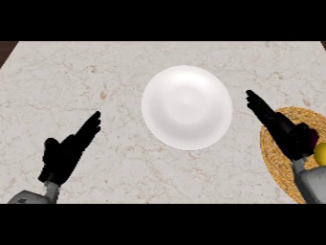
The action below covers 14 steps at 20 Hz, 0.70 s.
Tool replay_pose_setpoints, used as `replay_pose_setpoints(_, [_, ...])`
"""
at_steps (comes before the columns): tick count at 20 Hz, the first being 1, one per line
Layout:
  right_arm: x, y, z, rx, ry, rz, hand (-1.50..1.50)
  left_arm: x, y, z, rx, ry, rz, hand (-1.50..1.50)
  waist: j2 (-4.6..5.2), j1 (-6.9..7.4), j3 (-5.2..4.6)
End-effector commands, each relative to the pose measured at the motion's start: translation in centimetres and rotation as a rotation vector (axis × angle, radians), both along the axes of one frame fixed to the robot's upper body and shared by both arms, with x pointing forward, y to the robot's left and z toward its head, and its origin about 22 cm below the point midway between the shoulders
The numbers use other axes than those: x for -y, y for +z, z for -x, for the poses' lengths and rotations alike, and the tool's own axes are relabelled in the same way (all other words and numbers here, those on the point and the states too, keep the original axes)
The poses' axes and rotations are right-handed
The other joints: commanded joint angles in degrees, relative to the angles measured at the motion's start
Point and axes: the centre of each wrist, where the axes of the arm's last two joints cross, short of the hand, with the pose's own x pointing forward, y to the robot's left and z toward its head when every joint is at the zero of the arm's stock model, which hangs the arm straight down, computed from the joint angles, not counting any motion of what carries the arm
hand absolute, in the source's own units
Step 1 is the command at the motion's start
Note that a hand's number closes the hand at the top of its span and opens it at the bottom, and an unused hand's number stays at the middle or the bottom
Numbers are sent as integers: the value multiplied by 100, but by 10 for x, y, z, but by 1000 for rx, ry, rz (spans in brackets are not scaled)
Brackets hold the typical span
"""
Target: Pick the lemon from the placemat and place it in the plate
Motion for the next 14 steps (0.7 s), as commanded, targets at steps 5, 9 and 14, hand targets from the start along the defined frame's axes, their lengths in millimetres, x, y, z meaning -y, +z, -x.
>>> replay_pose_setpoints(5, [55,46,-41,157,-713,-211,-150,-19,50,-35,263,171,-87,0,-62,-221,124])
replay_pose_setpoints(9, [131,36,-6,50,-625,738,150,-12,54,-40,290,153,-75,0,106,-56,16])
replay_pose_setpoints(14, [35,-22,-20,72,-987,296,-150,-26,38,-51,290,214,-78,0,-4,-188,106])
